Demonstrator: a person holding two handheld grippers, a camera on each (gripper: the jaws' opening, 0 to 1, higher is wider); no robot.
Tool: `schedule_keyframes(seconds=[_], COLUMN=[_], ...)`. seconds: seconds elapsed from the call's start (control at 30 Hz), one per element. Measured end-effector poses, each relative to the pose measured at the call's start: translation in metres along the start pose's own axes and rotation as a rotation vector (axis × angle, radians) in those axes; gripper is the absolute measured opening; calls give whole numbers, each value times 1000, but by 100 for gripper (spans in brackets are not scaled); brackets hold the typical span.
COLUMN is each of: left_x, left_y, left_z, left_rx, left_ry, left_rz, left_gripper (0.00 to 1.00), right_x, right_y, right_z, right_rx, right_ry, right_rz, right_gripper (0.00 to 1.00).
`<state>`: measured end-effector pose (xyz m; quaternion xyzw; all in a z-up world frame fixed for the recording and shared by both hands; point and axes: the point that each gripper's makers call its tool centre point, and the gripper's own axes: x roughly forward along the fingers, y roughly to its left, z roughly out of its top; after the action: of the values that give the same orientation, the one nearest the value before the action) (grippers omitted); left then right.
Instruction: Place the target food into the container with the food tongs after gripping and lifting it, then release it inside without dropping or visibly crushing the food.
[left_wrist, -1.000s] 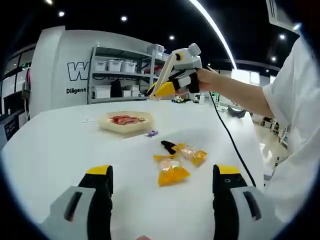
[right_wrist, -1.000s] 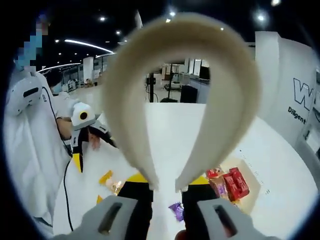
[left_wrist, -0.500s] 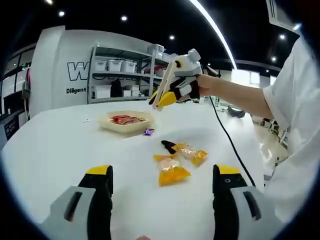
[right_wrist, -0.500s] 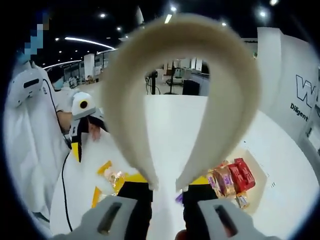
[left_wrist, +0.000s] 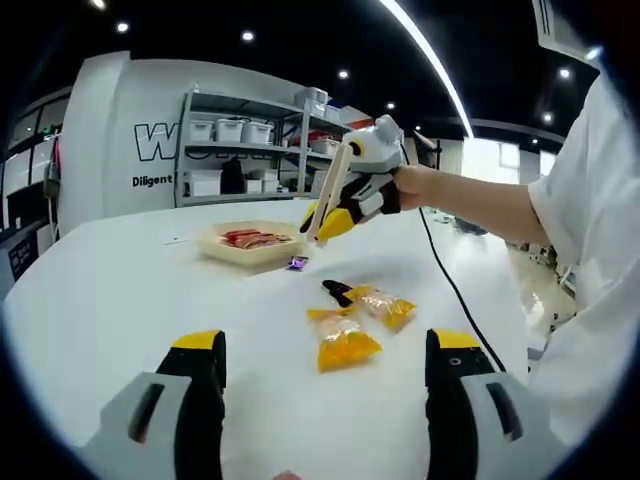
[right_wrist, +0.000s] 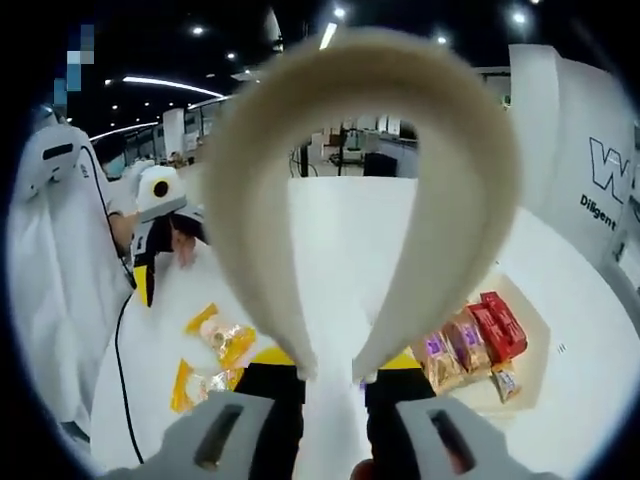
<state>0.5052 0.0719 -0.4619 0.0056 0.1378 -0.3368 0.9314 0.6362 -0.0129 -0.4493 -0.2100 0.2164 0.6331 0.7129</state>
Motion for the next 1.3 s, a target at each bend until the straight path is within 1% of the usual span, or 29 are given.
schedule_keyframes(seconds=[0.5,0.63,0.73,0.97,1.1,1.17,1.23,1.3], left_x=[-2,-2,-2,-2,-2,-1,-1,-1], left_y=[2,2,3,3,4,4,4,4], left_z=[0,0,-1,0,-1,-1,-1,-2], left_rx=[2,2,2,2,0,-1,-2,-3], left_ry=[3,3,5,3,4,6,5,5], left_rz=[7,7,8,7,7,6,6,5], left_gripper=[81,81,81,81,81,81,81,81], right_x=[18,20,21,21,20,20,21,23], right_y=[-10,-16,-20,-24,-23,-24,-23,-22], right_z=[-20,-22,-26,-25,-20,-21,-23,-26], right_rx=[33,44,42,43,-5,-22,-59,-69], right_ry=[45,45,59,34,16,25,37,50], right_rz=[-26,-43,-61,-75,-82,-86,-87,-82], right_gripper=[18,18,18,18,18,18,18,18])
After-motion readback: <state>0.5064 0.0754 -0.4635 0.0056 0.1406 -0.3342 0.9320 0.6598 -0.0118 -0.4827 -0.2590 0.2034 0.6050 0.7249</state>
